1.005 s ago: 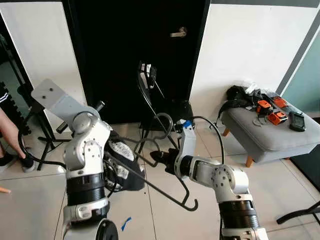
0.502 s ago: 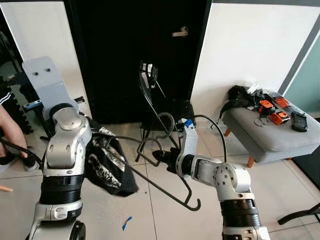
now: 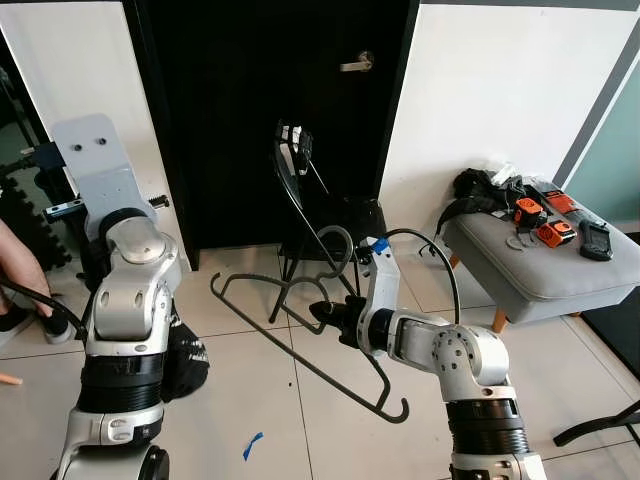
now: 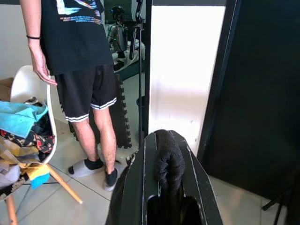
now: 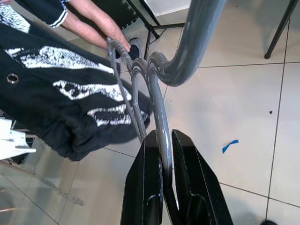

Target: Hang hanger

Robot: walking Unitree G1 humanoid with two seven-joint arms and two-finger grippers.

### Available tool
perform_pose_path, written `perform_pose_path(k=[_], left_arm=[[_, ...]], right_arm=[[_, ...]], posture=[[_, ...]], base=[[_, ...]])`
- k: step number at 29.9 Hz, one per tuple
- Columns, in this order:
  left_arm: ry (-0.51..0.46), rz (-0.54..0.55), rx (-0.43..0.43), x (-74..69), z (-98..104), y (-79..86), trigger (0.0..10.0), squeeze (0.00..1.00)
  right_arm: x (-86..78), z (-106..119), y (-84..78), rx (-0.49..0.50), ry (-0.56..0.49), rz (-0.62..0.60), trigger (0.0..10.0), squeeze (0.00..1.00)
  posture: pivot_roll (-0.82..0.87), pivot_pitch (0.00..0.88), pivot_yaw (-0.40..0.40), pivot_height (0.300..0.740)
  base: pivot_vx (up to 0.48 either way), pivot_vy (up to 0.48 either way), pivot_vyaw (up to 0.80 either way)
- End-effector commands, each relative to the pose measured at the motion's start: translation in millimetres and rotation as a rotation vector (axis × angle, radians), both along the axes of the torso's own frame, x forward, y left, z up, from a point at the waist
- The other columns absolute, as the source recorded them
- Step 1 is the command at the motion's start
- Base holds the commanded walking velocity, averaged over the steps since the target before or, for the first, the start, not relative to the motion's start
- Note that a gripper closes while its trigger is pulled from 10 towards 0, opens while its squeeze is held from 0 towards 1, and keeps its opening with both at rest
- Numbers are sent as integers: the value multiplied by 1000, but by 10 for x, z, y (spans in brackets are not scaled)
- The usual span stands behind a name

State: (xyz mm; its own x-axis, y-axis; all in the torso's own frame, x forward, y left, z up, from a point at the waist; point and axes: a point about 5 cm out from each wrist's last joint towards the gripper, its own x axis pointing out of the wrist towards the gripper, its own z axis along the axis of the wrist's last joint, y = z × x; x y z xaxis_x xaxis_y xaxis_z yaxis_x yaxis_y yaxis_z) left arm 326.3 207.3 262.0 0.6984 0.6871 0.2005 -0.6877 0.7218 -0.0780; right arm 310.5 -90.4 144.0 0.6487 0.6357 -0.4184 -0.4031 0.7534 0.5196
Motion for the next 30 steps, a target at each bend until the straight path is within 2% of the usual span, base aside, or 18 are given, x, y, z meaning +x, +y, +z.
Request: perform_pose_path(k=[1, 4, 7, 8, 10, 15, 16, 17, 18, 19, 20, 21, 22, 24, 26, 28, 30], left_arm=[[4, 32, 52, -36, -5, 56, 10000, 0], [13, 40, 60, -41, -27, 71, 10000, 0], [41, 70, 73, -62, -99, 140, 10000, 0], [41, 70, 73, -62, -99, 140, 10000, 0], [48, 77, 74, -69, -117, 155, 10000, 0], [50, 78, 74, -69, -120, 156, 10000, 0], [52, 77, 72, -62, -125, 140, 10000, 0], [52, 77, 72, -62, -125, 140, 10000, 0], [53, 75, 70, -54, -128, 121, 10000, 0], [53, 75, 70, -54, -128, 121, 10000, 0], [54, 71, 67, -47, -131, 93, 10000, 0], [54, 71, 67, -47, -131, 93, 10000, 0], [54, 65, 62, -41, -133, 62, 10000, 0], [54, 60, 56, -38, -136, 26, 10000, 0], [54, 60, 56, -38, -136, 26, 10000, 0], [55, 58, 53, -37, -138, 14, 10000, 0], [55, 58, 52, -38, -137, 16, 10000, 0]], right_arm=[[-28, 26, -17, 5, -8, 33, 10000, 0], [-36, 31, -26, 2, -10, 48, 10000, 0], [-161, 52, -225, -112, -56, 214, 10000, 0], [-161, 52, -225, -112, -56, 214, 10000, 0], [-278, 103, -364, -153, -86, 334, 10000, 0], [-314, 122, -395, -158, -93, 368, 10000, 0], [-395, 139, -401, -163, -105, 442, 10000, 0], [-395, 139, -401, -163, -105, 442, 10000, 0], [-454, 141, -367, -162, -109, 492, 10000, 0], [-454, 141, -367, -162, -109, 492, 10000, 0], [-493, 129, -268, -148, -107, 526, 10000, 0], [-493, 129, -268, -148, -107, 526, 10000, 0], [-508, 117, -142, -119, -103, 534, 10000, 0], [-487, 91, 64, -72, -88, 506, 10000, 0], [-487, 91, 64, -72, -88, 506, 10000, 0], [-433, 57, 192, -45, -82, 452, 10000, 0], [-395, 40, 246, -29, -71, 416, 10000, 0]], posture=[[-10, 17, -21, 740], [-10, 17, -21, 740], [-14, 19, -23, 740], [-14, 19, -23, 740], [-23, 17, -21, 740], [-23, 17, -21, 740], [-28, 16, -20, 740], [-28, 16, -20, 740], [-29, 16, -21, 740], [-29, 16, -21, 740], [-27, 18, -21, 740], [-27, 18, -21, 740], [-25, 19, -23, 740], [-23, 21, -23, 740], [-23, 21, -23, 740], [-19, 23, -26, 740], [-21, 23, -24, 740]], base=[[0, 0, 0], [0, 0, 0], [0, 0, 0], [0, 0, 0], [0, 0, 0], [0, 0, 0], [0, 0, 0], [0, 0, 0], [0, 0, 0], [0, 0, 0], [0, 0, 0], [0, 0, 0], [0, 0, 0], [0, 0, 0], [0, 0, 0], [0, 0, 0], [0, 0, 0]])
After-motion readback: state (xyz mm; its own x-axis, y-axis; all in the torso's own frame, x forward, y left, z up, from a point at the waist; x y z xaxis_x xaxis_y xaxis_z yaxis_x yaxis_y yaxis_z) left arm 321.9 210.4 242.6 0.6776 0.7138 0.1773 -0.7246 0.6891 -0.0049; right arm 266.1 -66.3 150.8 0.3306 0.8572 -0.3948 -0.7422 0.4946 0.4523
